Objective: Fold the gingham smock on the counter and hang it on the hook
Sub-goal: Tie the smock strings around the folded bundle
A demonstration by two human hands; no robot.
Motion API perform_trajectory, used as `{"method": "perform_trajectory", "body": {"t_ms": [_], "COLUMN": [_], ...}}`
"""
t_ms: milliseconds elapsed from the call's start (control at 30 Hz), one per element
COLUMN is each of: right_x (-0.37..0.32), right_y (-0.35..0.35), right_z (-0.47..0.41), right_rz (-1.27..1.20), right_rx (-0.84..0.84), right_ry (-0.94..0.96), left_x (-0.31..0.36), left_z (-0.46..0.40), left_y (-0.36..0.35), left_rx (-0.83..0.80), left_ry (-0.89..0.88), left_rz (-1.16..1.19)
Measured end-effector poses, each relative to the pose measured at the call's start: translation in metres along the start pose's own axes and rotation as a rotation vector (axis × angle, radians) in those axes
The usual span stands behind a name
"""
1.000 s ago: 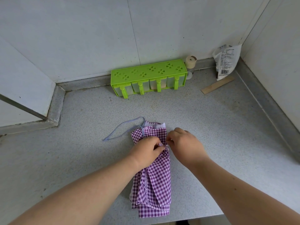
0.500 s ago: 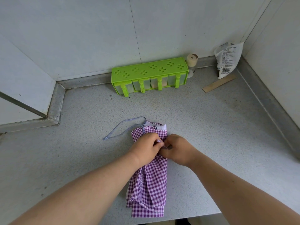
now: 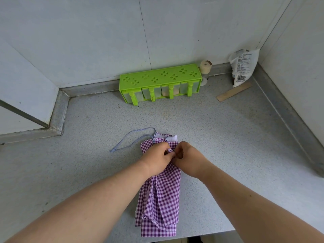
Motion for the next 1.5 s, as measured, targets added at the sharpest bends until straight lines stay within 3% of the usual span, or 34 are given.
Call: {"method": "perform_trajectory", "body": {"t_ms": [67,167,333,400,467,567,667,800,967,1167,1300,1500], "right_x": [0.004,0.008,-0.002,-0.001,0.002,0.007,0.004,-0.002,0.010,0.016,0.016,0.026], "right_y": [-0.006,-0.001,0.006,0.007,0.007,0.000,-0.005,-0.007,-0.019,-0.018,-0.004,-0.007], "right_z": [0.000,0.001,0.002,0.004,0.005,0.011,0.015,0.029,0.037,0.042,0.038,0.032], "right_rz": [-0.061,-0.006,0.465,0.519,0.400,0.026,0.233,0.487,0.679,0.639,0.418,0.172], "right_rx": [-0.094,-0.029,0.076,0.037,-0.033,-0.190,-0.282,-0.272,-0.255,-0.272,-0.111,-0.118], "right_ry": [-0.045,-0.130,-0.211,-0.244,-0.257,-0.305,-0.198,0.001,0.052,0.038,-0.003,-0.059], "left_x": [-0.001,-0.003,-0.002,-0.003,-0.004,-0.007,-0.009,-0.008,-0.010,-0.009,-0.005,-0.003], "left_z": [0.000,0.000,0.002,0.002,0.003,0.004,0.003,0.005,0.004,0.006,0.006,0.009], "left_y": [-0.003,-0.005,-0.005,-0.006,-0.006,-0.006,-0.004,-0.001,0.009,-0.003,0.001,-0.003], "left_rx": [-0.022,-0.042,-0.061,-0.067,-0.072,-0.084,-0.085,-0.074,0.028,-0.007,-0.010,-0.031], "left_ry": [-0.001,0.012,0.008,0.017,0.024,0.038,0.053,0.042,0.042,0.017,-0.006,-0.037], "left_rz": [-0.021,-0.020,0.017,0.035,0.057,0.101,0.103,0.078,0.096,0.213,0.246,0.183]}}
Point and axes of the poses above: each hand's wrist, its own z-axis away from the middle knuckle, its own y-axis out of the back of the hand, x = y × z, the point moved 8 cm from there along -z, towards the middle knuckle, and after that the axes turned 10 degrees about -x, right-handed, at the moved point
